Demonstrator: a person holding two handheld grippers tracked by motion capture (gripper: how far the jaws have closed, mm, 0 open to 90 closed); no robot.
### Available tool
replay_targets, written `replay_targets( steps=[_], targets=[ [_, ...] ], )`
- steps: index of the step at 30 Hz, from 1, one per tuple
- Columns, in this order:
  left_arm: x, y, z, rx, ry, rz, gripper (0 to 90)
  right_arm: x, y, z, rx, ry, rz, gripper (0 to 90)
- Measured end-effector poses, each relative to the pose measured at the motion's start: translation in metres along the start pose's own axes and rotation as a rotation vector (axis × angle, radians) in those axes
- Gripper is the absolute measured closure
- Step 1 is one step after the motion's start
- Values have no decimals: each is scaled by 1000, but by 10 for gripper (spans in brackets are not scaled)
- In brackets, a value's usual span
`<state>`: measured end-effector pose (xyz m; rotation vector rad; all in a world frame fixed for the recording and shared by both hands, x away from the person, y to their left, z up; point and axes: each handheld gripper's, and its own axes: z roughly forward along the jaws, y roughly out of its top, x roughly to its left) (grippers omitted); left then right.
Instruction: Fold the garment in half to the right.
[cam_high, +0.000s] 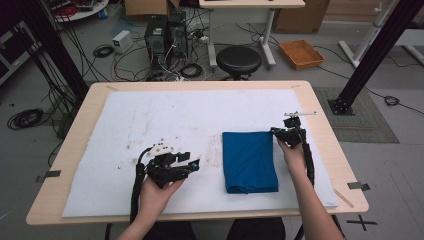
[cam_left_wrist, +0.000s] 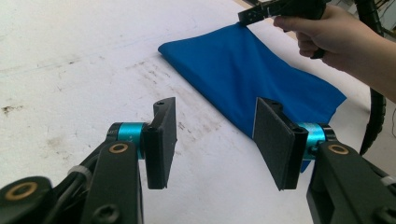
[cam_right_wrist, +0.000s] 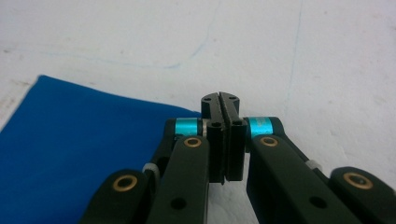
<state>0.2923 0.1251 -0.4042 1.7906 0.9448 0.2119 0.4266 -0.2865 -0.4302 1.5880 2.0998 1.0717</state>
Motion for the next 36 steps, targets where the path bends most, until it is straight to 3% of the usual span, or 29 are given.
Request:
replay_targets(
  steps=[4,10,17,19,23,25,30,36],
  targets=[
    [0,0,-1,-2,-1,4,495,1,-2,-4,4,-32,-24,790],
    [8,0,-8,-13,16,-5,495,10,-17,-45,-53,-2,-82,692],
    [16,0,-19,-33,46,-12,488,36,-78,-103,-75,133,-102,622],
    [17,0,-22,-27,52,-6,488,41,-96,-112,-68,173,-73,602],
    [18,-4,-24,-20,56,-3,488,48,-120,-118,-67,191,-41,551],
    [18,-6,-25,-20,57,-4,488,50,-125,-117,-58,192,-34,570],
    [19,-8,-29,-19,56,-5,487,52,-128,-114,-24,191,-85,873],
    [21,-8,-29,-20,51,-12,487,48,-133,-120,-17,162,-81,900]
  ],
)
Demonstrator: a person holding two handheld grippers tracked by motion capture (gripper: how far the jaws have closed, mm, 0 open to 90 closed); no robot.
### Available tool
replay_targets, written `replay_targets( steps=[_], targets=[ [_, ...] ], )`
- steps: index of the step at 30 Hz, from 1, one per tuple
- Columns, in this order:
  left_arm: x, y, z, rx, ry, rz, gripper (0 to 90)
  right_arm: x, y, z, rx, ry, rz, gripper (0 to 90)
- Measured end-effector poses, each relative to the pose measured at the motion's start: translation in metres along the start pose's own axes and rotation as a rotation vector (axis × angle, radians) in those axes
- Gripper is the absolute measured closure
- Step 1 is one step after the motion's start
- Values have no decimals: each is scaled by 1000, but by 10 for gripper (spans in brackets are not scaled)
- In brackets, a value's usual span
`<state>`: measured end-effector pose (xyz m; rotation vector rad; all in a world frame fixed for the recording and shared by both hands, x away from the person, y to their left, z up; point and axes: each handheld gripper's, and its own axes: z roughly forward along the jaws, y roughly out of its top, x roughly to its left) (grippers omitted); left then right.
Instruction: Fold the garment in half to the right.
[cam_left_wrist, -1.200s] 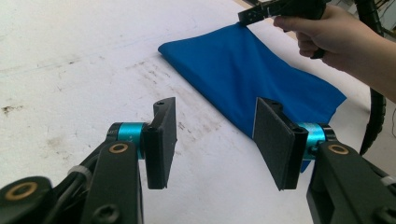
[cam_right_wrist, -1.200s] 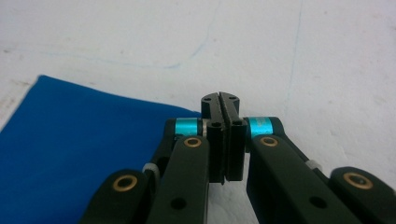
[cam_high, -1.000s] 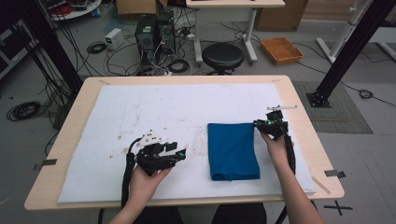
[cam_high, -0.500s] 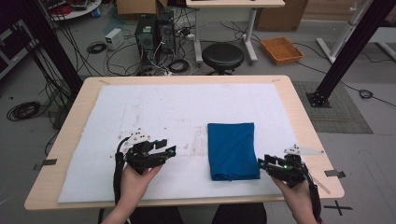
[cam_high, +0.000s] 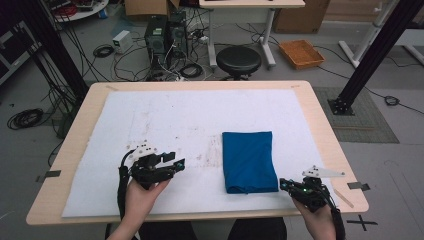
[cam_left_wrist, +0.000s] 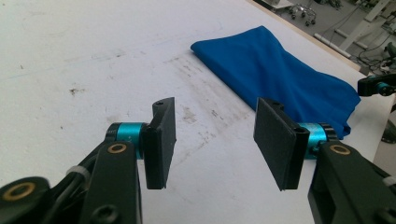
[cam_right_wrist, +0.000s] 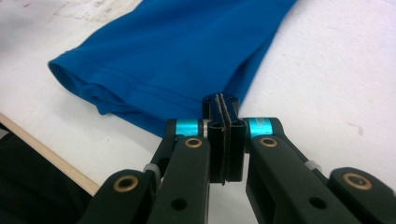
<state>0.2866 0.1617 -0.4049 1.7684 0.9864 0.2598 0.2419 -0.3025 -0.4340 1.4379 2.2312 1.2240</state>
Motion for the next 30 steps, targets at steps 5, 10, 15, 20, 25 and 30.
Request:
replay_targets(
  steps=[5,10,15,20,25,30],
  targets=[
    [-2,0,1,1,-1,4,487,-1,0,-2,-47,57,60,719],
    [-3,-1,0,-1,2,3,487,2,0,5,-27,66,63,697],
    [-3,-2,1,6,2,6,487,4,-1,7,9,52,28,891],
    [-3,-2,2,8,0,8,488,0,-4,0,13,30,36,896],
    [-3,-2,2,9,-1,7,487,-4,-8,-1,28,22,44,894],
    [-3,-1,0,9,5,18,487,-5,-6,-1,27,1,21,856]
  ],
)
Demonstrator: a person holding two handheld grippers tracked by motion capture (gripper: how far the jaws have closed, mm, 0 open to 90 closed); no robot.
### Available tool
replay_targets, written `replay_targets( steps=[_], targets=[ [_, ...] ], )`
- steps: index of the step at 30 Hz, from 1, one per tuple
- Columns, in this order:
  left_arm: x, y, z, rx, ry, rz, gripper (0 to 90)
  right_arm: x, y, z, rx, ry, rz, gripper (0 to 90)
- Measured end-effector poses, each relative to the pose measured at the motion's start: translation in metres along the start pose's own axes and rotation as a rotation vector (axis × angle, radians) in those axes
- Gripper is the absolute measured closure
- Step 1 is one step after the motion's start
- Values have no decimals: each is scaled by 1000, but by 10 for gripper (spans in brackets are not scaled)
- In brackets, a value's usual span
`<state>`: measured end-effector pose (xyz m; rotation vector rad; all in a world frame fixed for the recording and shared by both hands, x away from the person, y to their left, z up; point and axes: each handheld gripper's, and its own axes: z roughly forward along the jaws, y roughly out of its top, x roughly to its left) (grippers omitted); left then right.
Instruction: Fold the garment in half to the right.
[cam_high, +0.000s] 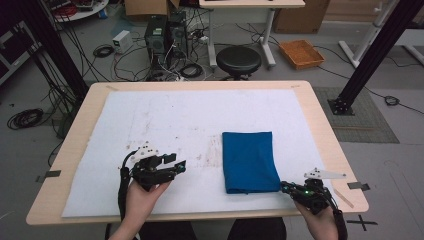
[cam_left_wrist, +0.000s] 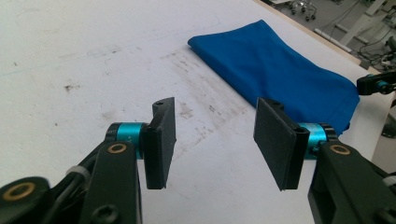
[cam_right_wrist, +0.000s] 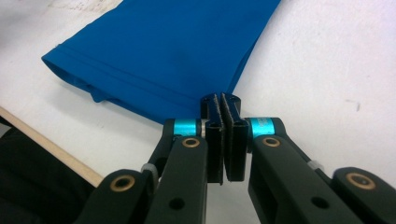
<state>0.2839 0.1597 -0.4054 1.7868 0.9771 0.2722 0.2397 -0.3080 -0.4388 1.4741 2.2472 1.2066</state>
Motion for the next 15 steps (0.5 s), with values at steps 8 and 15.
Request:
replay_targets(
  steps=[8,15],
  targets=[
    [10,11,-14,-36,23,76,447,-9,20,-13,-125,-12,-20,643],
    [31,15,-32,-76,74,123,395,-25,62,-17,-251,-43,-34,467]
  ],
)
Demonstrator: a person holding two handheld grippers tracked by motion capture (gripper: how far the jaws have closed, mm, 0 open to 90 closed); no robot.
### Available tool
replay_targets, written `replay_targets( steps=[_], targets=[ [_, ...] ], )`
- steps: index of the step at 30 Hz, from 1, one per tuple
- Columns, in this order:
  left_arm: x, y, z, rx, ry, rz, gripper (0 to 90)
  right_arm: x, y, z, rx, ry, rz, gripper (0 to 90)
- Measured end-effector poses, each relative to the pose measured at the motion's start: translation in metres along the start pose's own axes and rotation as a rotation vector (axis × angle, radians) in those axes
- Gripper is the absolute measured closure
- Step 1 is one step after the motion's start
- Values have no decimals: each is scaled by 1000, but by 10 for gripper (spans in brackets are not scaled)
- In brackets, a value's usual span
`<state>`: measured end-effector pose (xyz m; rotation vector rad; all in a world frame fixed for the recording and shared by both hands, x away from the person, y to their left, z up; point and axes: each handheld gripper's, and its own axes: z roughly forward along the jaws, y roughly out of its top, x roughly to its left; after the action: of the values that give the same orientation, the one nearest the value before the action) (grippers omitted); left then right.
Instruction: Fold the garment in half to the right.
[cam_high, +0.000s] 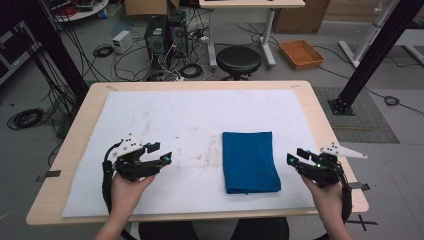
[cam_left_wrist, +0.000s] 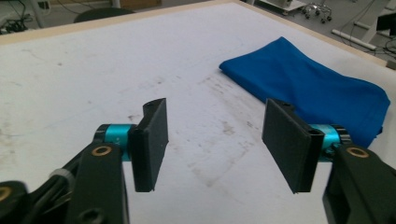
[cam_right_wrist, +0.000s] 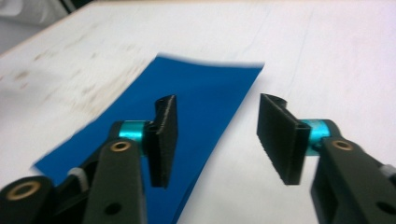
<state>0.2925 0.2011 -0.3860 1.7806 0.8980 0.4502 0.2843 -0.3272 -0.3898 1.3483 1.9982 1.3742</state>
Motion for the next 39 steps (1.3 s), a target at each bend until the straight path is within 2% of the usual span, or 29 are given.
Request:
replay_targets(
  steps=[3,6,8,12,20,39],
  targets=[
    [8,-1,-5,-15,42,23,395,-2,13,8,-33,-24,-49,446],
    [15,-5,-9,-31,105,50,395,-2,17,14,-60,-30,-68,428],
    [18,-8,-11,-40,137,56,395,-3,15,17,-47,-28,-85,428],
    [21,-11,-14,-56,159,56,395,-6,7,19,-24,-31,-99,429],
    [22,-12,-15,-52,165,80,395,-14,7,15,-39,-42,-83,424],
    [21,-20,-15,-41,160,75,395,-15,10,21,-30,-39,-89,409]
  ],
)
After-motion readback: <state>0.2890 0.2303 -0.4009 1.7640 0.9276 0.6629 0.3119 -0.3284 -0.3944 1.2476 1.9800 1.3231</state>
